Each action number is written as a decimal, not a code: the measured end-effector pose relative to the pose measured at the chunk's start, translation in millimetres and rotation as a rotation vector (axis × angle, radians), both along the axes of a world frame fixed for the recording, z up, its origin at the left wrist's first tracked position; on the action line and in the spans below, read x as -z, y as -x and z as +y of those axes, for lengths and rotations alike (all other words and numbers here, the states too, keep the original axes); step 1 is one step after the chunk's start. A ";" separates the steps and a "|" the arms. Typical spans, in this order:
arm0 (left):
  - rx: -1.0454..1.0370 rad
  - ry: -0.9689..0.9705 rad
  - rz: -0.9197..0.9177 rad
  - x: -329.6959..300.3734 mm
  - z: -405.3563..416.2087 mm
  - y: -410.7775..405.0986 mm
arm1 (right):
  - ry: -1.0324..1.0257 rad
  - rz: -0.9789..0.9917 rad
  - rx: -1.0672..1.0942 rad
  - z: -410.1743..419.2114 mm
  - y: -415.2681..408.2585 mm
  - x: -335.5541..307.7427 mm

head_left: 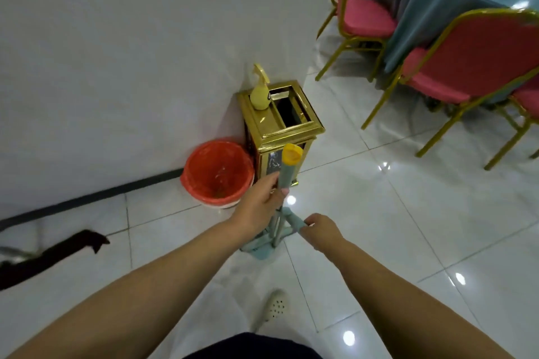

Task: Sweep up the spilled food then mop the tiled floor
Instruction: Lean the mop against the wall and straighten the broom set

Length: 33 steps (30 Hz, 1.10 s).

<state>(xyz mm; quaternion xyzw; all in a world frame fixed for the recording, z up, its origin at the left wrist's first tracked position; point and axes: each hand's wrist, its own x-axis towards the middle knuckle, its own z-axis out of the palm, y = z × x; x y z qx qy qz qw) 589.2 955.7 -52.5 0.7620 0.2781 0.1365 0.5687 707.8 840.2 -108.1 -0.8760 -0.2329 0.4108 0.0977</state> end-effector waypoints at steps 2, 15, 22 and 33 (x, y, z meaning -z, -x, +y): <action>-0.029 0.025 -0.028 -2.3 1.6 8.1 | 0.024 0.046 -0.047 7.0 3.3 -0.7; -0.363 0.116 -0.048 -14.2 45.5 111.8 | 0.027 0.029 -0.352 102.4 92.2 -9.9; -0.482 0.048 -0.057 -15.8 103.8 203.0 | -0.029 0.105 -0.443 166.8 169.5 -16.5; -0.522 -0.057 -0.026 -29.5 195.3 287.9 | -0.157 0.165 -0.493 264.0 244.8 -22.0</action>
